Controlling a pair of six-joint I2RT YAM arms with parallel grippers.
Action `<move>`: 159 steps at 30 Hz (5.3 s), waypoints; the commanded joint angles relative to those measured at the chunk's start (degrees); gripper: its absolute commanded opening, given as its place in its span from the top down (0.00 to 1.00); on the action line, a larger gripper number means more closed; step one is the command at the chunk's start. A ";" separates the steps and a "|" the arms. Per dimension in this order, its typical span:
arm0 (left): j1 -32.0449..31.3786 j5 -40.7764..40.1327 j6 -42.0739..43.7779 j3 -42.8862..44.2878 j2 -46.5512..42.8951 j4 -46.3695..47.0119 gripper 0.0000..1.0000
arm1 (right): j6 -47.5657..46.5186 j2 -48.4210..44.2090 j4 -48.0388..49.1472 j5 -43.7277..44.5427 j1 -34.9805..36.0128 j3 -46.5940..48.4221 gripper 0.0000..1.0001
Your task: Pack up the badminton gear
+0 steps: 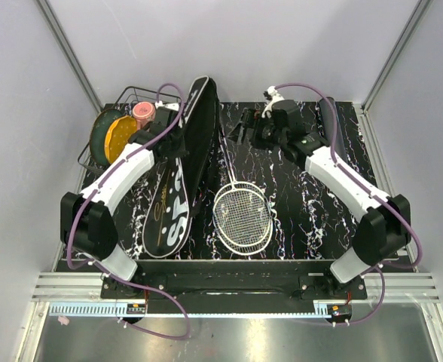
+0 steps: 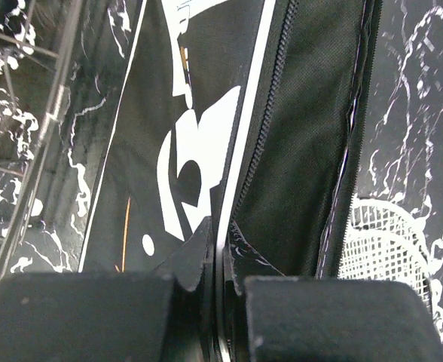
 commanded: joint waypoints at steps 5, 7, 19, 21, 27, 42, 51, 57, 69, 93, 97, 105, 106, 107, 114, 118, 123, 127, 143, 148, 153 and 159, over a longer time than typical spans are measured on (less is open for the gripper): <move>2.03 -1.94 2.37 4.43 -1.81 0.63 1.00 | -10.70 13.92 -11.99 9.38 -2.20 3.77 0.20; 2.99 0.42 2.90 3.03 -2.60 2.12 1.00 | -8.34 18.39 -14.27 12.10 -1.85 7.10 0.22; 6.60 9.05 2.20 -0.32 -4.10 4.76 1.00 | -9.55 33.53 -17.89 15.55 3.42 20.91 0.52; 6.86 9.40 1.93 -0.58 -4.10 5.03 1.00 | -9.90 34.93 -18.06 15.46 3.95 22.32 0.54; 7.30 9.31 1.23 -0.67 -3.57 5.03 1.00 | -10.70 38.63 -19.82 15.10 5.09 26.98 0.61; 7.83 10.89 1.05 -0.85 -3.22 5.47 1.00 | -11.14 43.82 -21.14 22.39 7.90 30.41 0.77; 8.09 11.33 0.70 -1.37 -2.78 5.73 1.00 | -11.75 45.23 -23.86 35.22 10.19 30.67 0.92; 8.18 10.90 0.61 -1.64 -3.30 5.91 1.00 | -11.49 33.11 -18.33 35.22 10.28 23.91 1.00; 8.27 11.95 0.79 -2.52 -3.83 7.05 1.00 | 8.02 15.89 -9.76 28.73 2.55 5.30 1.00; -6.85 -7.21 -1.50 -15.44 -9.63 23.83 1.00 | 31.23 23.60 -47.24 45.25 -2.64 30.59 1.00; -7.55 -7.56 -1.58 -16.58 -11.04 25.59 1.00 | 33.33 24.39 -48.91 49.72 -2.99 30.06 1.00; -8.43 -6.60 -1.06 -17.46 -12.45 27.27 1.00 | 34.48 27.91 -52.51 53.86 -3.08 37.25 1.00; -8.78 -6.51 -1.23 -17.37 -12.36 27.44 1.00 | 35.70 28.87 -54.34 54.39 -3.17 38.57 1.00; -8.87 -6.51 -1.32 -17.37 -12.36 27.36 1.00 | 35.88 29.31 -54.62 54.91 -3.17 40.93 1.00; -10.71 -5.55 -1.67 -18.16 -13.15 29.72 1.00 | 39.75 38.71 -65.16 60.36 -1.85 60.00 1.00; -10.98 -2.92 -0.97 -18.95 -13.85 32.10 1.00 | 40.11 44.77 -69.21 62.64 1.39 70.56 1.00; -10.98 0.86 -0.27 -19.92 -15.08 35.35 1.00 | 41.42 44.17 -65.79 57.22 4.47 66.98 1.00; -10.98 1.22 -0.44 -20.10 -14.73 36.67 1.00 | 41.42 42.07 -62.19 52.21 6.76 63.63 1.00; -10.98 5.44 -0.35 -17.29 -8.67 35.70 1.00 | 36.24 17.54 -17.18 28.82 8.26 16.70 1.00; -10.98 9.48 1.05 -14.47 -3.93 32.72 1.00 | 33.51 18.77 -13.06 20.14 8.61 14.42 1.00; -10.89 11.95 1.23 -14.56 -1.82 33.68 1.00 | 39.03 19.04 -7.45 16.86 8.52 10.11 1.00; -10.89 12.12 1.41 -14.30 -0.85 33.77 1.00 | 42.21 19.47 -0.23 7.23 7.91 5.88 1.00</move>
